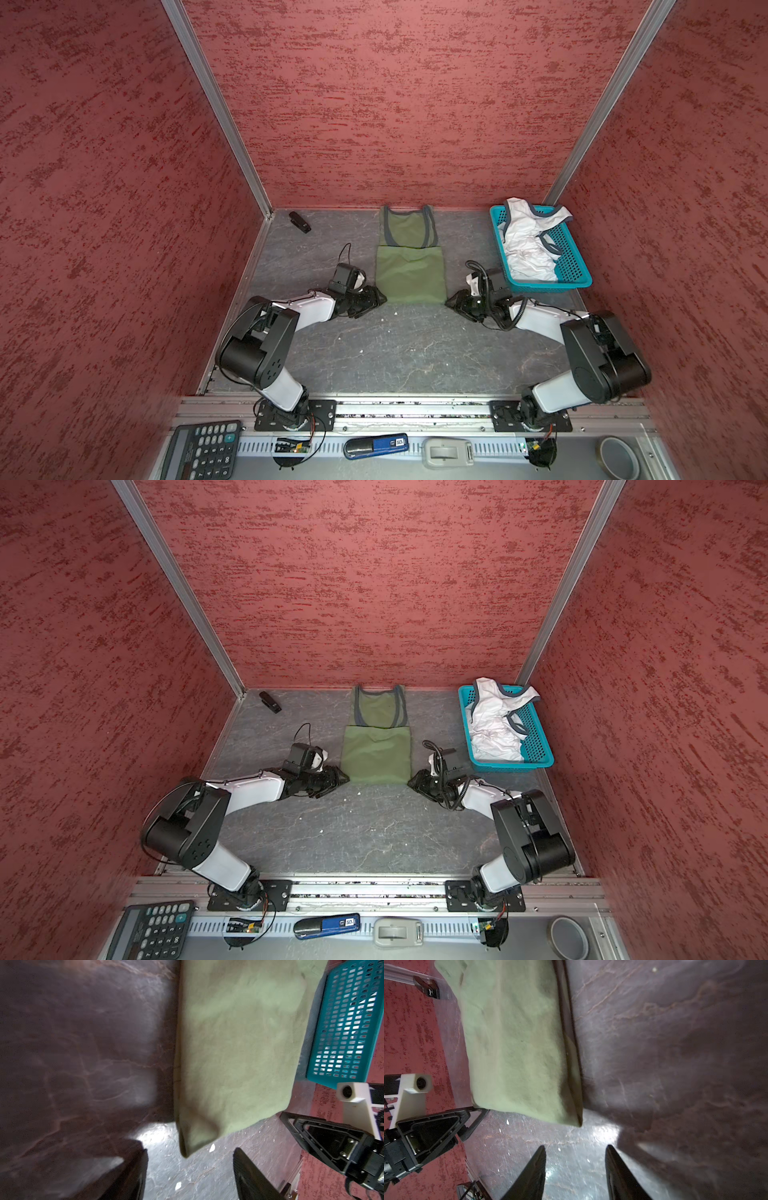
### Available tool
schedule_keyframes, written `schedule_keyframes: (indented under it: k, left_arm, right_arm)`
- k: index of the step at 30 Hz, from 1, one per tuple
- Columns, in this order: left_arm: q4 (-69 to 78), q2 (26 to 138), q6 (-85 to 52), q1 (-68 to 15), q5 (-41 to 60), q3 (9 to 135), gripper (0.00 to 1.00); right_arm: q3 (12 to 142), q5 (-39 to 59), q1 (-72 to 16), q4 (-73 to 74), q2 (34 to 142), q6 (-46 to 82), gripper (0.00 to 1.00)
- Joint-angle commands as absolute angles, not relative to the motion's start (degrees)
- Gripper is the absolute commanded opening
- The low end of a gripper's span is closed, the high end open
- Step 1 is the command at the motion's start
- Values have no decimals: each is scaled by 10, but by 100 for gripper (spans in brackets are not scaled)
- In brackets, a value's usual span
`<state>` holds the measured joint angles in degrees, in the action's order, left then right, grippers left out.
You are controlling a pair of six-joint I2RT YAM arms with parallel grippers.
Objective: Fold and stack the tank tops
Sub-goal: 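Grasp the nearest folded edge with both grippers, then fold the held edge over toward the straps with both grippers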
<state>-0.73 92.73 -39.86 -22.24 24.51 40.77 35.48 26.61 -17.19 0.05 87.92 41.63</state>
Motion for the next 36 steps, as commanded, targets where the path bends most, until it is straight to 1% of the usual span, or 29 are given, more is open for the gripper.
schedule_keyframes:
  k: [1, 5, 15, 20, 24, 28, 30, 35, 36]
  left_arm:
    - [27, 954, -411, -225, 250, 411, 60]
    - [33, 972, -411, -226, 251, 409, 50]
    - [55, 996, -418, -225, 254, 409, 32]
    - [56, 992, -423, -226, 254, 409, 22]
    - [49, 985, -424, -228, 251, 410, 16]
    - [32, 967, -426, -237, 251, 409, 9]
    - [12, 946, -426, -244, 245, 404, 7]
    - [-56, 859, -433, -284, 214, 372, 5]
    - [-76, 838, -437, -297, 205, 363, 5]
  right_arm:
    - [345, 272, -174, 94, 910, 445, 45]
    - [340, 291, -175, 143, 952, 460, 41]
    - [334, 305, -176, 172, 977, 466, 26]
    - [334, 304, -176, 172, 974, 466, 15]
    - [335, 301, -177, 162, 964, 462, 6]
    - [330, 295, -181, 136, 943, 459, 0]
    - [319, 289, -186, 119, 922, 462, 0]
    - [281, 265, -213, 45, 836, 462, 0]
    - [272, 256, -223, 22, 798, 461, 0]
